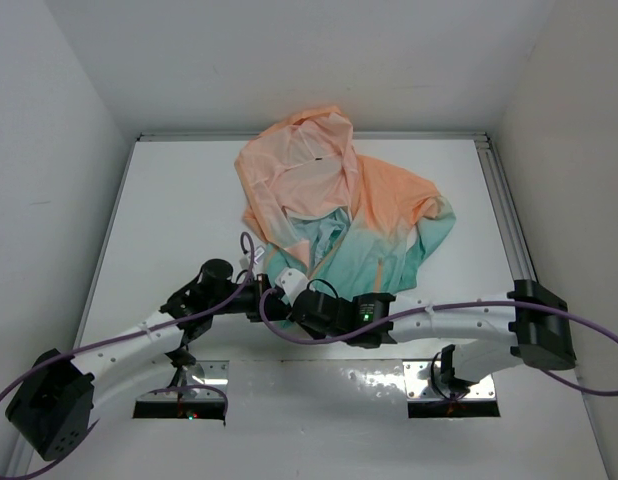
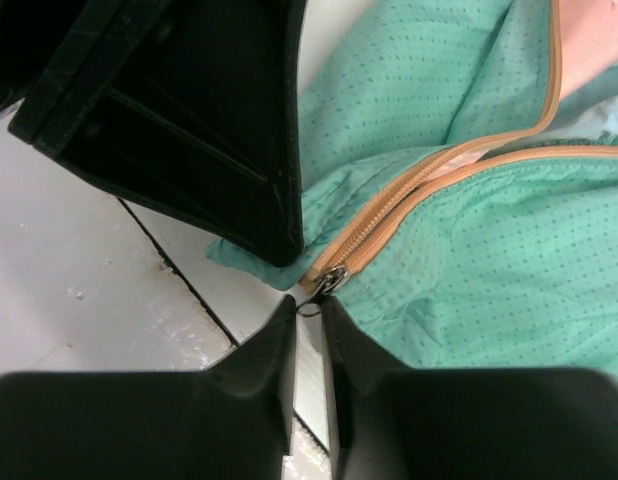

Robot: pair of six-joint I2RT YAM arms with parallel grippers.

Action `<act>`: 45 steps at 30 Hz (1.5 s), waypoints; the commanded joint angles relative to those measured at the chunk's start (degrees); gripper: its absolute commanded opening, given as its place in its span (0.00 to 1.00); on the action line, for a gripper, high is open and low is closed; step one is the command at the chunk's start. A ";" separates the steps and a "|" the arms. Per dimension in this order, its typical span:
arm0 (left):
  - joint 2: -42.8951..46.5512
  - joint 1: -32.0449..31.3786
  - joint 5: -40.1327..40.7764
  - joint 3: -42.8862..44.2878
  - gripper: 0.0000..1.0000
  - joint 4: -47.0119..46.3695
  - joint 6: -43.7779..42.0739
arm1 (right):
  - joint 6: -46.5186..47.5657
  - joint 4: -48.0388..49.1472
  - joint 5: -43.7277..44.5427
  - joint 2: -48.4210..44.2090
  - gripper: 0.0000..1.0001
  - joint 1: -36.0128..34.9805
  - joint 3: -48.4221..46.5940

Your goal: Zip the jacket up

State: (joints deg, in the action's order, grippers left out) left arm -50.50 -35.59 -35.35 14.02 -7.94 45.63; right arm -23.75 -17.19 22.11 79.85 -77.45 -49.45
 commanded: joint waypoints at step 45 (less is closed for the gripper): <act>4.80 -0.44 -1.82 -1.80 0.00 -0.49 0.95 | -2.97 8.49 2.33 -0.75 0.12 -0.42 2.69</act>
State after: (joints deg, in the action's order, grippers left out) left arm -46.50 -35.59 -35.59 12.29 -6.59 45.95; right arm -25.63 -10.50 25.28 79.50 -77.76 -47.13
